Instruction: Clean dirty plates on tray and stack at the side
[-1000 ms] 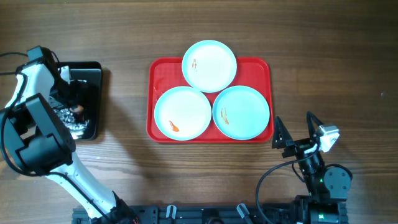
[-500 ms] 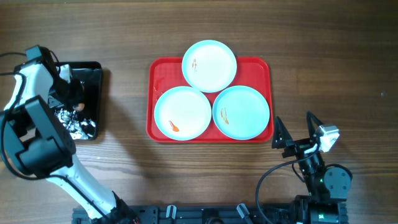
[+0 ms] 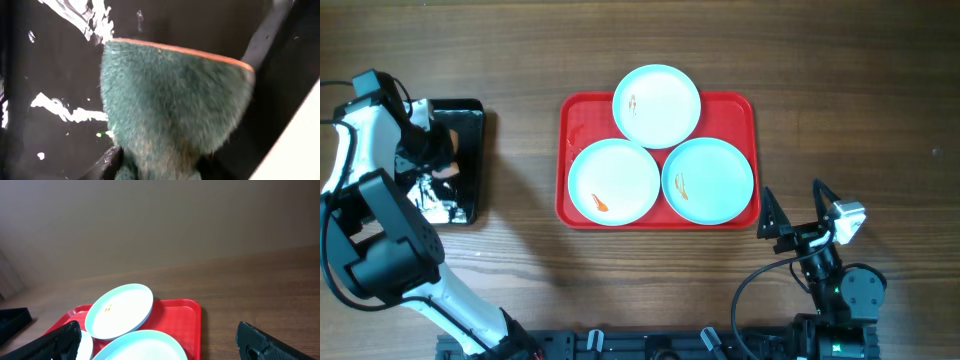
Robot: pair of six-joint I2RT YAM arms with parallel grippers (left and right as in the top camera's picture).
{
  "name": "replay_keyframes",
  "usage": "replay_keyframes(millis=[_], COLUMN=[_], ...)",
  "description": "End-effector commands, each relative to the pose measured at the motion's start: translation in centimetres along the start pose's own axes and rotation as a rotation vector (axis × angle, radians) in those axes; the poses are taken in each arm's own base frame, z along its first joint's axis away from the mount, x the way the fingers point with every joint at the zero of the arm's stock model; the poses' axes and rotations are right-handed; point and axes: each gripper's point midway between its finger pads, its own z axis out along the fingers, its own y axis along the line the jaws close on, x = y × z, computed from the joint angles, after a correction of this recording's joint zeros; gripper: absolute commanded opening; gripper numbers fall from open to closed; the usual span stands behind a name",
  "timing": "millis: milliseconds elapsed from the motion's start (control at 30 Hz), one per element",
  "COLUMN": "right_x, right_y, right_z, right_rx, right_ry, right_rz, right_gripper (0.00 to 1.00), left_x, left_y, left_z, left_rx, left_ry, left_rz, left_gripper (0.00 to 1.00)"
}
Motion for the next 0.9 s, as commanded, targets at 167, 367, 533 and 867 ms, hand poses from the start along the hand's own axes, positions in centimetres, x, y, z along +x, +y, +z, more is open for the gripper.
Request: replay_keyframes(millis=[167, 367, 533, 867], right_x=[0.0, 0.0, 0.0, 0.0], right_y=[0.1, 0.1, 0.1, 0.1], right_z=[0.0, 0.0, 0.0, 0.0], right_rx=[-0.008, -0.008, -0.008, -0.008], right_ry=[-0.001, -0.001, -0.001, -0.001], right_rz=[0.006, 0.006, 0.006, 0.006], right_gripper=[1.0, 1.0, 1.0, 1.0], left_x=[1.0, -0.7, -1.0, 0.9], left_y=[-0.3, 0.1, 0.1, -0.1], left_z=[2.0, 2.0, 1.9, 2.7], left_rx=[0.017, 0.002, -0.003, 0.006], left_ry=[-0.013, -0.084, -0.095, -0.037], left_rz=[0.006, 0.018, 0.096, 0.093], left_gripper=[0.75, 0.75, 0.63, 0.41])
